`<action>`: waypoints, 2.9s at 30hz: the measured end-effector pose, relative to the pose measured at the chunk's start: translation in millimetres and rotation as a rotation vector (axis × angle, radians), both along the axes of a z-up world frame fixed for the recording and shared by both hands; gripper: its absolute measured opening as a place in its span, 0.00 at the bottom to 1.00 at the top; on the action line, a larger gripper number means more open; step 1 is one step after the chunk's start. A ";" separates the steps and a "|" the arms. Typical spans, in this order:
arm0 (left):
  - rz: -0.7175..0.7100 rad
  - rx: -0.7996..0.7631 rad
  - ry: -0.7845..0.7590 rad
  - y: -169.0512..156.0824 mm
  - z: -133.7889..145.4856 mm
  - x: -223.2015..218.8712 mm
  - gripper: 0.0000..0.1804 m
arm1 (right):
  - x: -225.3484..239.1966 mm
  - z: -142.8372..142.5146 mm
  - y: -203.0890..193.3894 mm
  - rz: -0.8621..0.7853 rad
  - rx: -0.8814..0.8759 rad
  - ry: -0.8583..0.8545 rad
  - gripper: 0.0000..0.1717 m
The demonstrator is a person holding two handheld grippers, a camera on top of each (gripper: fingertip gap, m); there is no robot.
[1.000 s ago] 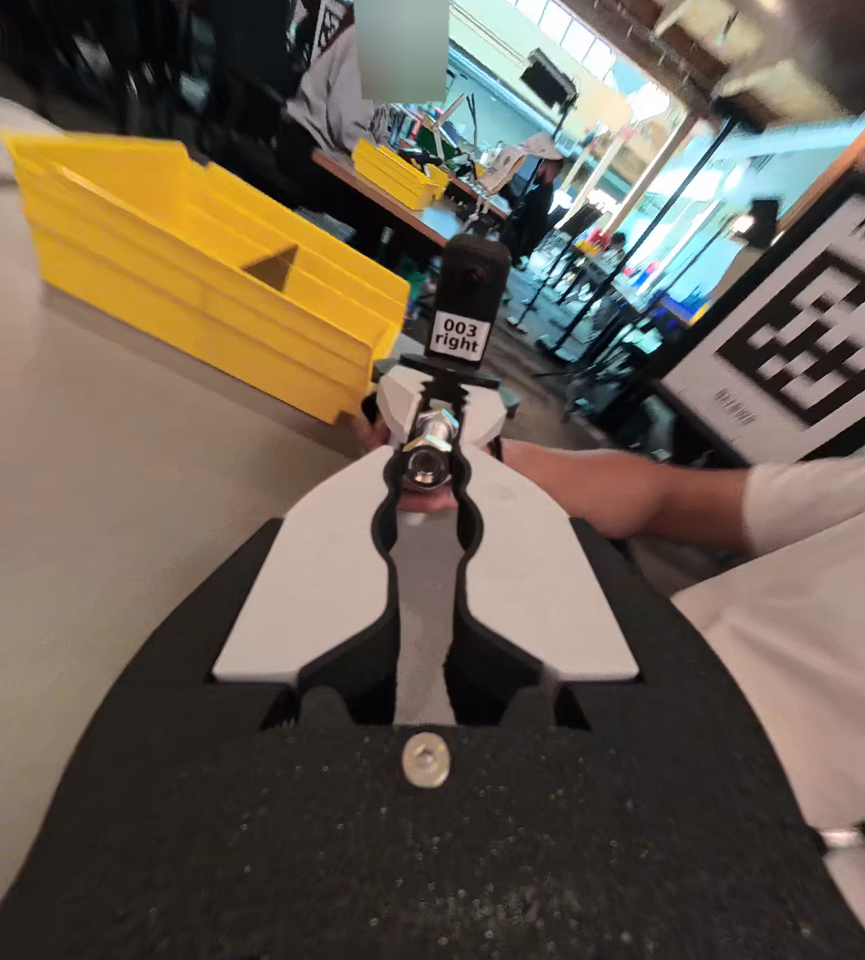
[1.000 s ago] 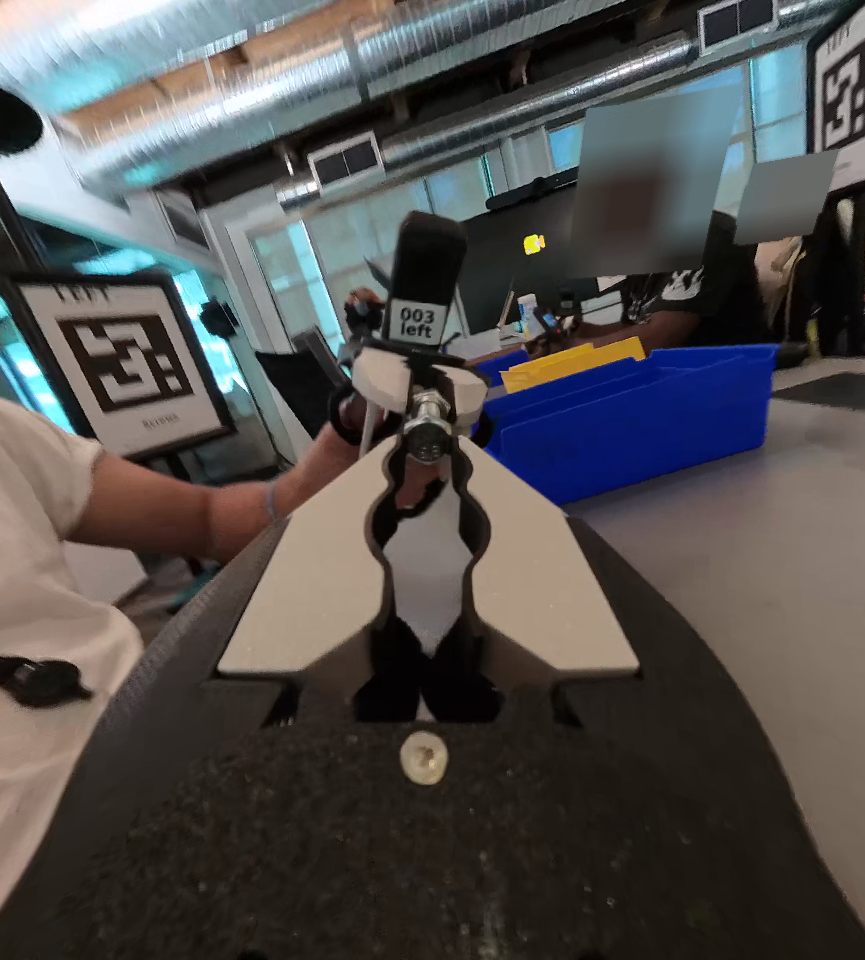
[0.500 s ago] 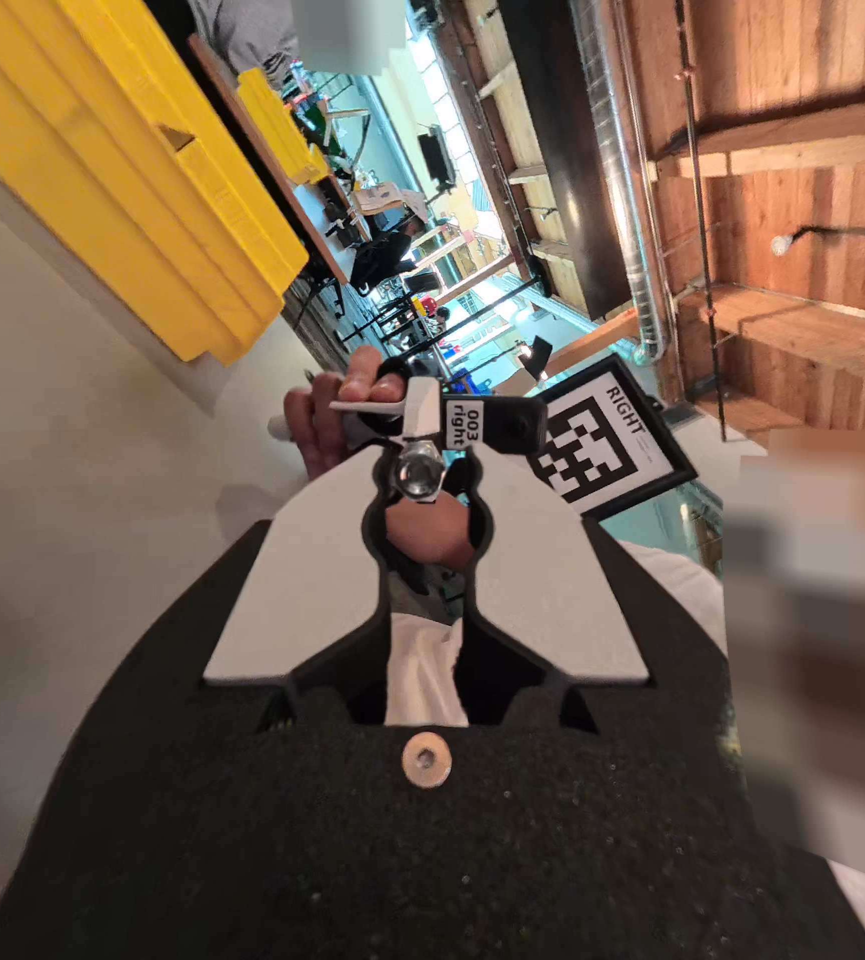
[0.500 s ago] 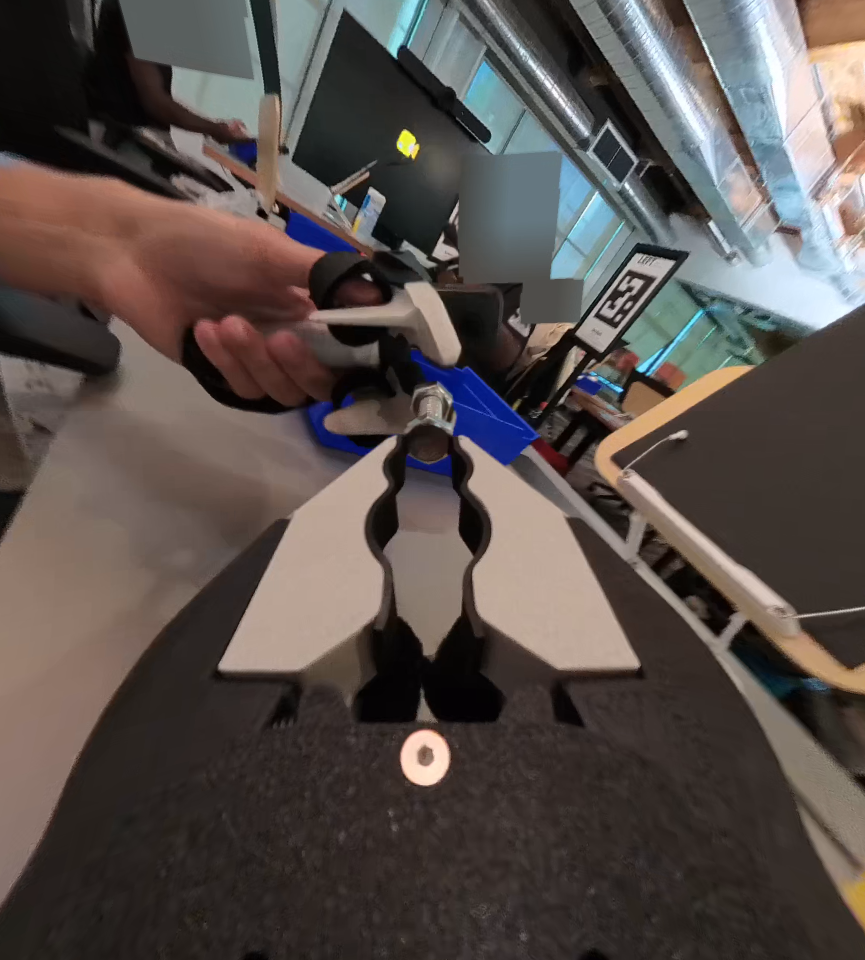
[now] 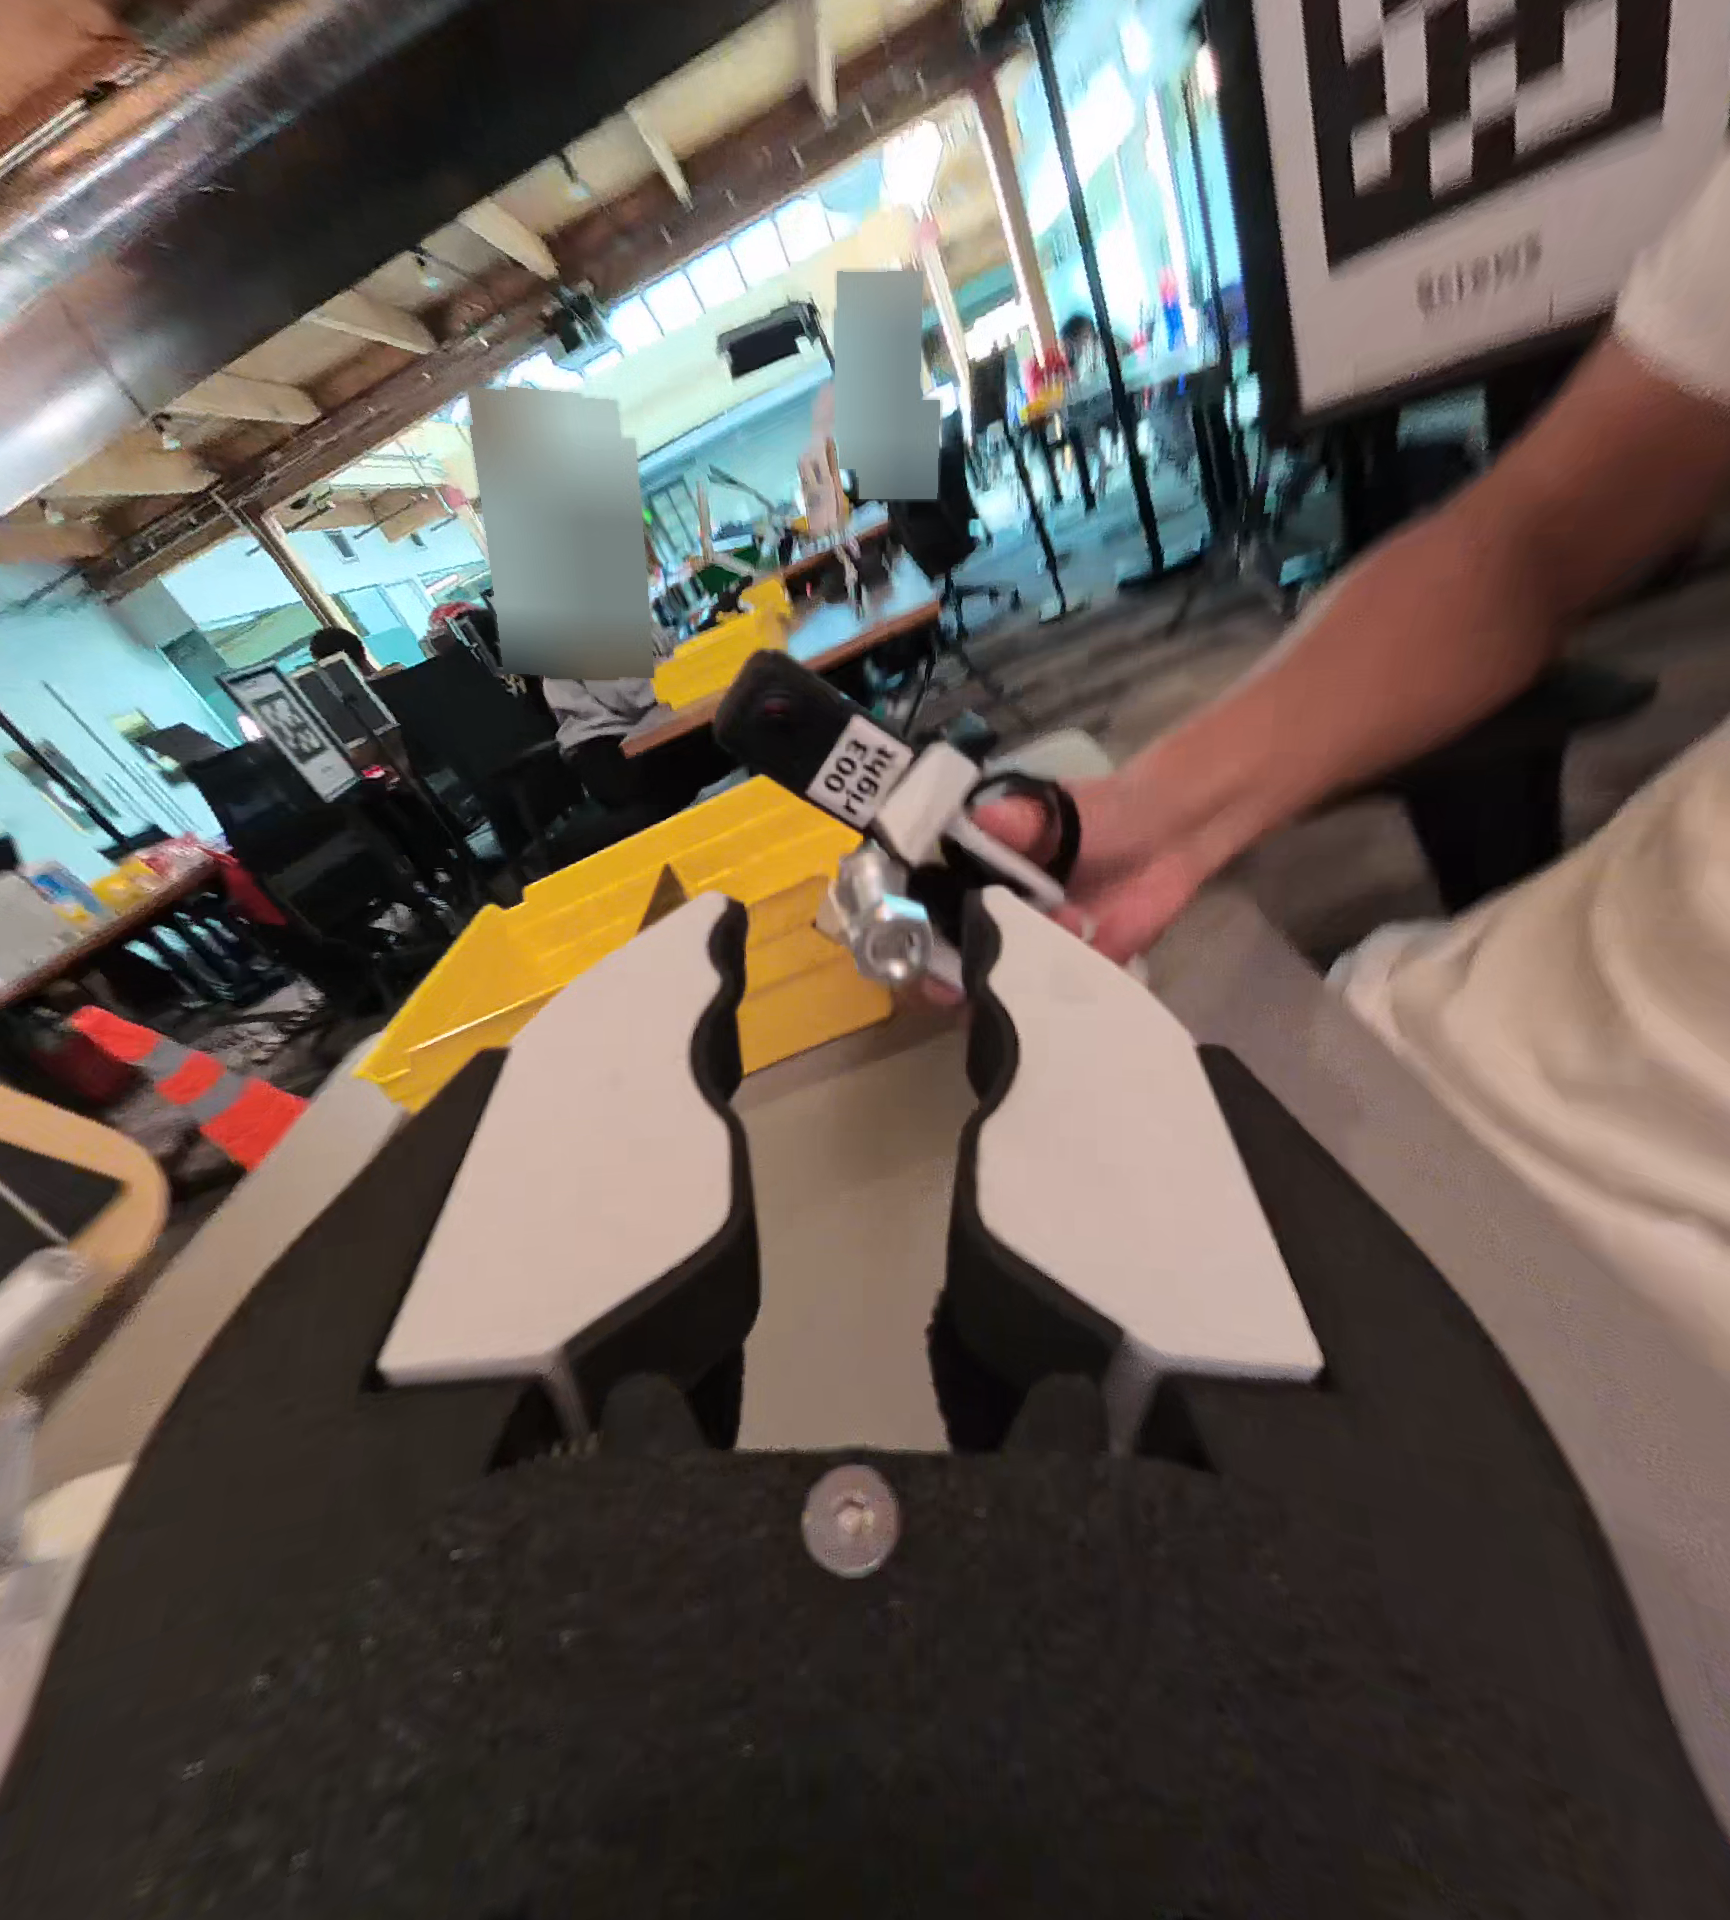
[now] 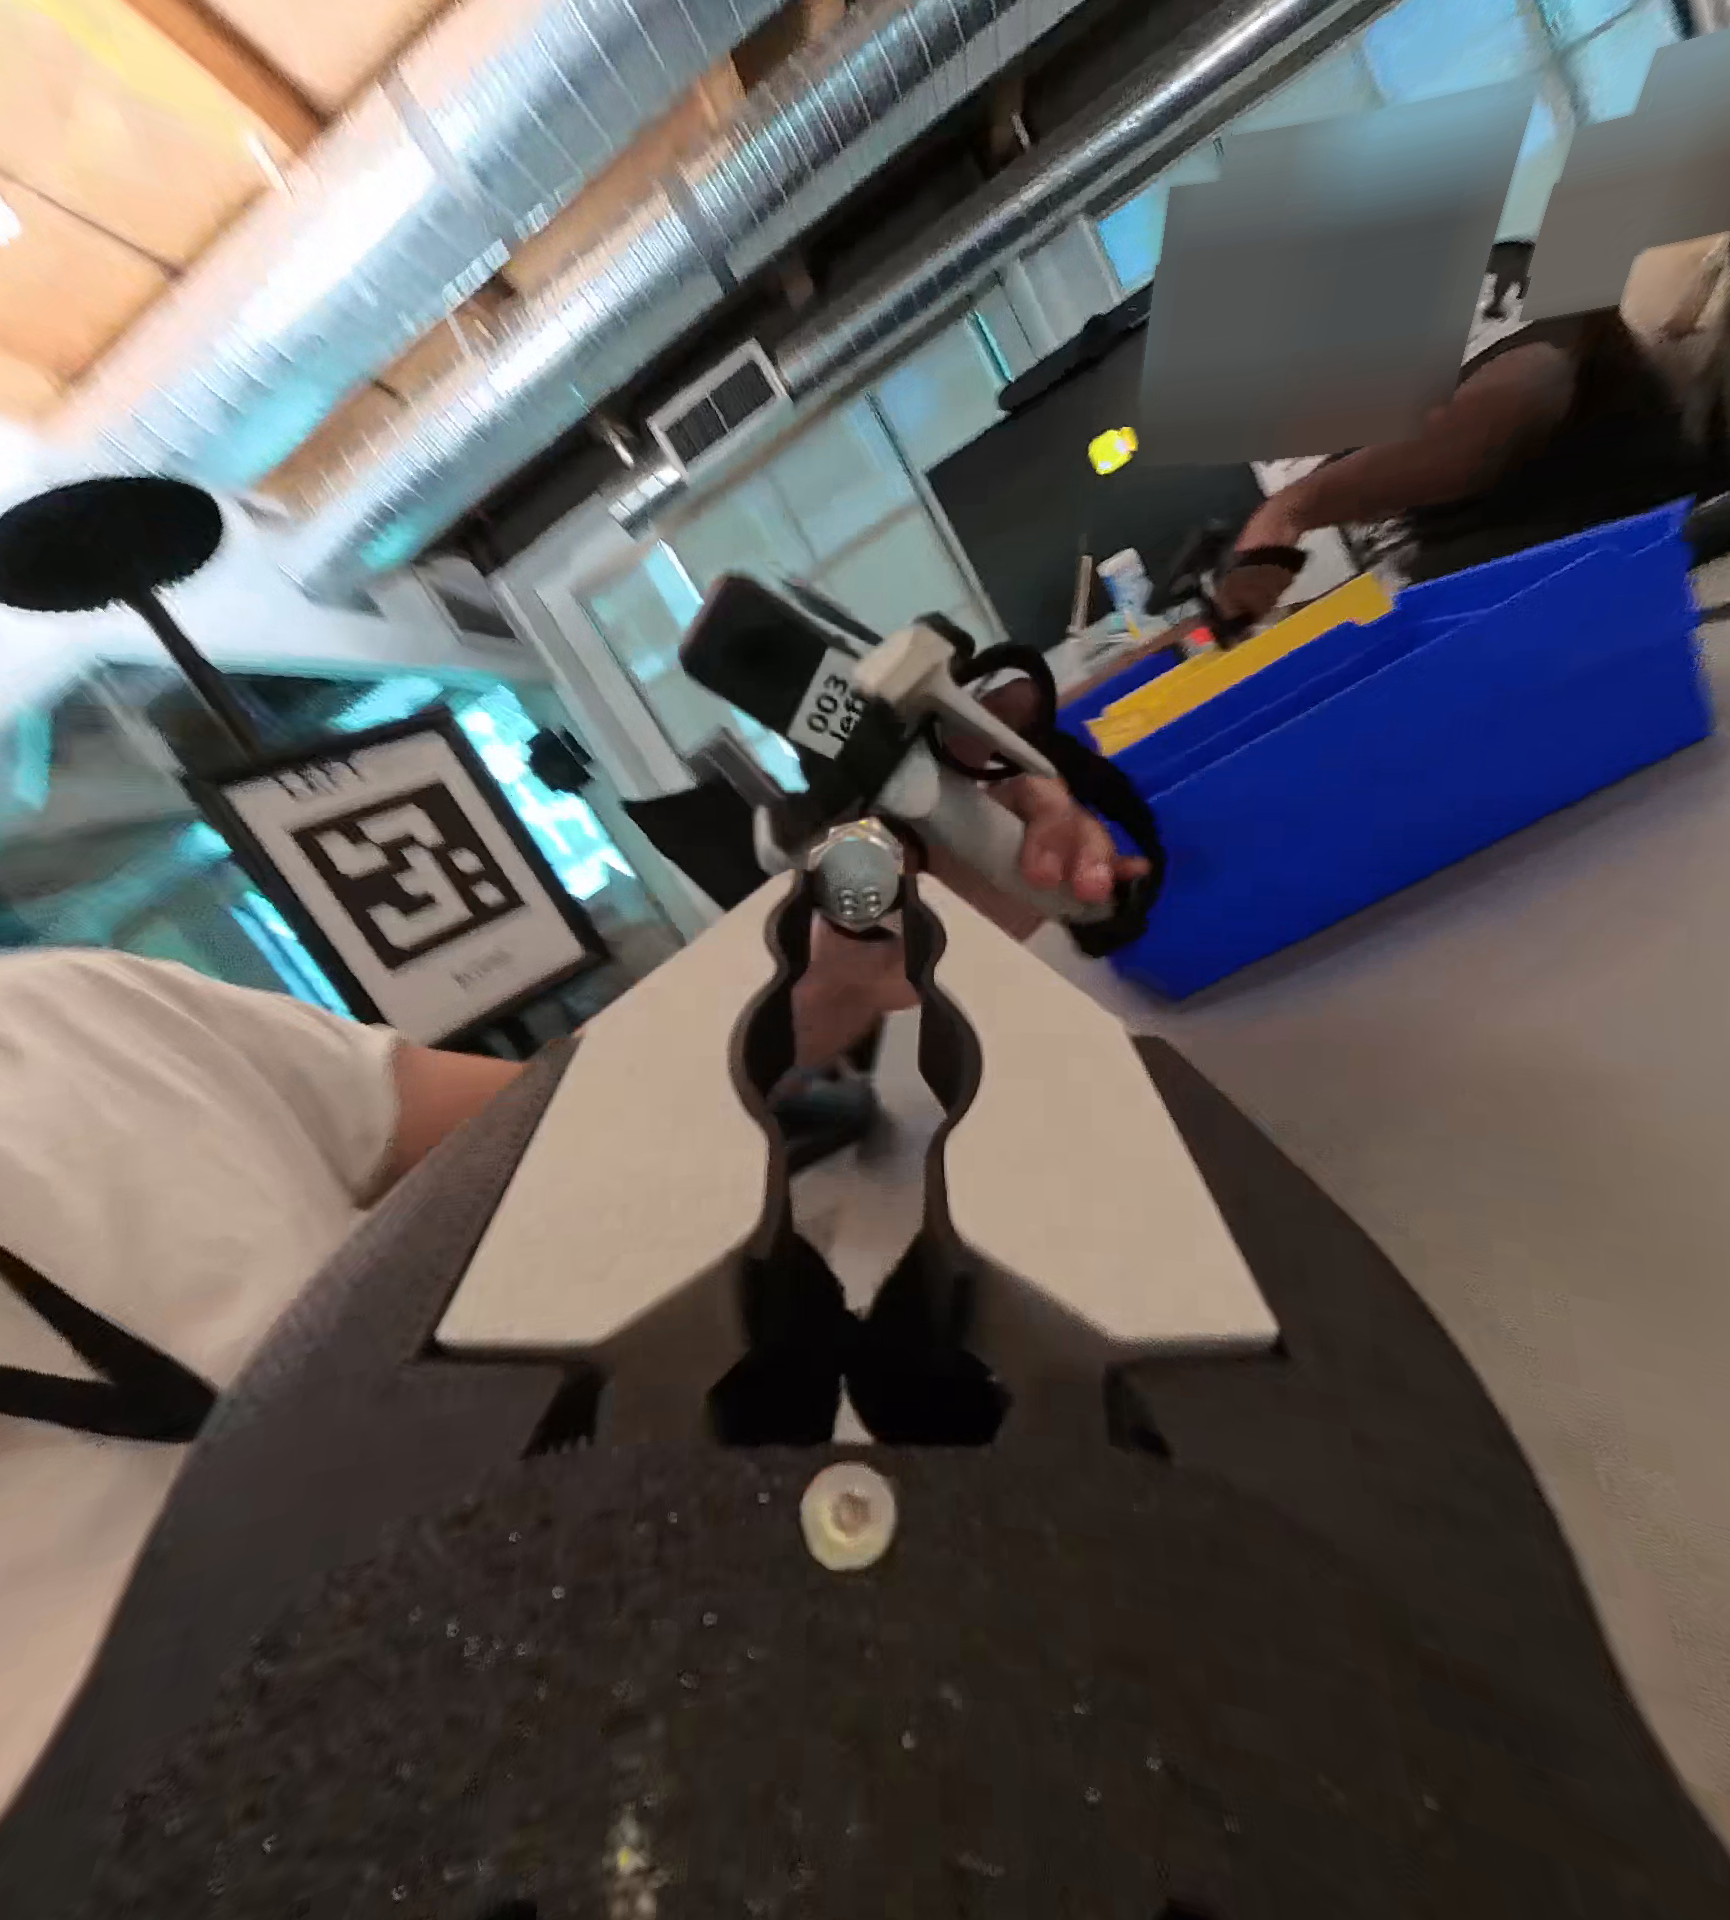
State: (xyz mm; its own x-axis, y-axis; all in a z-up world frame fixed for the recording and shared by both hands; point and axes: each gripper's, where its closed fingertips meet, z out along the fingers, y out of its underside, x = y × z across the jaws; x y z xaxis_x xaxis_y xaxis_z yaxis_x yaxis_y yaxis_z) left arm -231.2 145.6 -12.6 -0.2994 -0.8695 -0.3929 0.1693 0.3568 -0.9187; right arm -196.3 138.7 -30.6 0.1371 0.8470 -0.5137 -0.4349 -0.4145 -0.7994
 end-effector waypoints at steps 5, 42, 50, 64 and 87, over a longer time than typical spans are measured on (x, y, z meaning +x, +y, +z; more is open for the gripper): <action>0.085 0.201 0.108 -2.8 -22.3 7.8 0.20 | 2.3 2.5 2.4 0.086 -0.144 0.156 0.09; -0.190 -1.421 0.406 3.3 -17.6 14.2 0.07 | -19.2 -4.0 -5.2 -0.580 0.861 -0.735 0.09; 0.060 -0.901 0.281 44.1 -23.8 9.0 0.26 | -1.5 0.6 6.4 -0.412 0.442 -0.400 0.10; 0.253 0.043 0.027 0.2 -15.2 14.4 0.20 | 1.7 -5.4 12.8 0.012 -0.188 0.158 0.09; 0.021 -0.986 0.364 -11.7 -3.9 16.4 0.10 | -7.4 9.8 -7.9 -0.307 0.532 -0.287 0.10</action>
